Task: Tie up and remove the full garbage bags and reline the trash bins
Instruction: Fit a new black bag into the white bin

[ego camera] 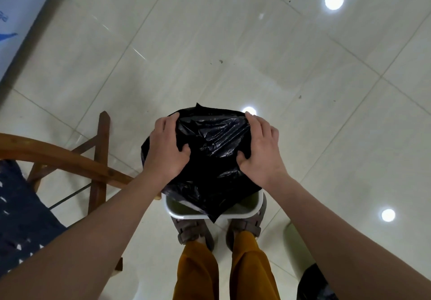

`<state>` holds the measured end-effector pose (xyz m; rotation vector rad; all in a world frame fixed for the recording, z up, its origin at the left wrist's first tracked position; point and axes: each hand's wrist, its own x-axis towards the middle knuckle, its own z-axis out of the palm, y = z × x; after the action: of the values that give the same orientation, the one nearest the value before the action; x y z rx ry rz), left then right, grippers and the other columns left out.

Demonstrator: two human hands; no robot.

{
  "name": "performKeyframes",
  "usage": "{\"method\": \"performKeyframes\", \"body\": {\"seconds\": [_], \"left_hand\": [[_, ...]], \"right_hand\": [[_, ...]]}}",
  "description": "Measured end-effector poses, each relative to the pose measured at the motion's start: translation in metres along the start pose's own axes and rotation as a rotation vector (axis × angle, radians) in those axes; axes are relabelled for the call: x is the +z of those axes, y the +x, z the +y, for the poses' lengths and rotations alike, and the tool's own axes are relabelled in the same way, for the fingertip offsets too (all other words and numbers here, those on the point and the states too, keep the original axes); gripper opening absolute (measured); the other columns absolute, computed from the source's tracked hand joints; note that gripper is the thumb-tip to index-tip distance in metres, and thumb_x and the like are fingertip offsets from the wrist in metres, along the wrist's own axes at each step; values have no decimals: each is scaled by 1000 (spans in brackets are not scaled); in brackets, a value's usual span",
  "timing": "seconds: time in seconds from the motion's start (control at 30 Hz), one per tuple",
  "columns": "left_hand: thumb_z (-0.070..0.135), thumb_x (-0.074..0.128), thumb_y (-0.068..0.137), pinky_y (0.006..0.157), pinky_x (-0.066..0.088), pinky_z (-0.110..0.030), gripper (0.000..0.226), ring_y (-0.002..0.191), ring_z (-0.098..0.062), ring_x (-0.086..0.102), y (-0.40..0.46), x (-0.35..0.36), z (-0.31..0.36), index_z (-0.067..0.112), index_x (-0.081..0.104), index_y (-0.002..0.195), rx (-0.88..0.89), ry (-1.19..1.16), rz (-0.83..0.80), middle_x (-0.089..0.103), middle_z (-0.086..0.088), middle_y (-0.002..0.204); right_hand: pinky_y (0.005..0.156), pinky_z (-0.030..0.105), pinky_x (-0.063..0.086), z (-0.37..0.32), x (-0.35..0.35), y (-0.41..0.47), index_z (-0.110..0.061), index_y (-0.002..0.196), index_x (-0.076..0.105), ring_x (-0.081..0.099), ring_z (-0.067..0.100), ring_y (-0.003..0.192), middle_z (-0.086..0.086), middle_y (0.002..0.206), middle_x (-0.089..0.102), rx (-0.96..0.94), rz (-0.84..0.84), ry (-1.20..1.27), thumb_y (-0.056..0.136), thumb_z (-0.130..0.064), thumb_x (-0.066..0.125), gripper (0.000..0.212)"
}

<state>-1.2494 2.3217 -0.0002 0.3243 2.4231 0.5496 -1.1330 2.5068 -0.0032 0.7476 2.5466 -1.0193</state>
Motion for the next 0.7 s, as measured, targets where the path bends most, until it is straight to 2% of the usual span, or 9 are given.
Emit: {"method": "performKeyframes", "body": {"seconds": [0.03, 0.1, 0.17, 0.23, 0.3, 0.37, 0.43, 0.53, 0.7], "left_hand": [[14, 65, 86, 98, 34, -28, 77, 122, -20, 39, 0, 2, -3, 21, 22, 149, -11, -36, -27, 31, -6, 141], [14, 67, 85, 94, 32, -24, 80, 115, -14, 40, 1, 4, -8, 25, 19, 149, -91, -121, -63, 33, -8, 139], [17, 68, 86, 97, 31, -25, 82, 121, -20, 41, 0, 4, -12, 23, 18, 150, -200, -180, -71, 37, -10, 139], [20, 68, 87, 103, 32, -29, 83, 128, -26, 40, -6, 2, -11, 19, 16, 152, -200, -114, -33, 32, -11, 144], [18, 66, 87, 107, 37, -37, 79, 129, -28, 41, -18, 0, -7, 14, 18, 151, -104, -11, 60, 28, -12, 146], [16, 65, 88, 107, 40, -40, 77, 127, -28, 42, -29, -1, -3, 14, 20, 150, -70, -4, 81, 29, -10, 144], [15, 65, 88, 104, 37, -35, 79, 128, -26, 41, -39, 0, 0, 16, 18, 151, -136, -65, 44, 31, -10, 144], [11, 65, 86, 104, 38, -37, 82, 129, -28, 40, -50, 1, -1, 15, 15, 152, -209, -83, 29, 38, -13, 142], [12, 70, 85, 104, 41, -42, 89, 130, -31, 41, -74, 4, 2, 13, 12, 152, -224, -31, 61, 31, -15, 144]], "right_hand": [[112, 32, 31, 3, 1, 0, -22, 153, 17, 30, 26, 132, 4, 151, 25, 24, -47, 65, 76, -10, 69, 94], [101, 8, 31, 9, 1, -1, -29, 153, 13, 39, 7, 119, 4, 151, 24, 51, -106, 200, 77, -5, 70, 98], [91, -5, 24, 14, -1, -4, -30, 153, 12, 36, -5, 110, 4, 151, 27, 70, -105, 247, 77, -4, 69, 99], [107, 11, 27, 16, -2, -10, -31, 153, 11, 32, 7, 131, 4, 153, 24, 97, -81, 219, 79, -8, 69, 98], [114, 30, 28, 15, -3, -20, -32, 153, 12, 28, 22, 139, 4, 154, 22, 100, -62, 187, 80, -10, 68, 94], [112, 28, 29, 13, -4, -32, -33, 153, 14, 29, 17, 136, 2, 151, 26, 108, -54, 233, 81, -9, 67, 92], [108, 24, 28, 13, -4, -43, -35, 152, 15, 31, 11, 132, 1, 147, 33, 157, -47, 323, 82, -9, 68, 92], [111, 33, 32, 15, -1, -57, -33, 152, 13, 35, 11, 130, 1, 144, 38, 244, -55, 399, 85, -9, 67, 90], [98, 20, 32, 15, 1, -77, -37, 151, 12, 35, 0, 111, 3, 140, 42, 327, -72, 366, 88, -13, 67, 88]]}}
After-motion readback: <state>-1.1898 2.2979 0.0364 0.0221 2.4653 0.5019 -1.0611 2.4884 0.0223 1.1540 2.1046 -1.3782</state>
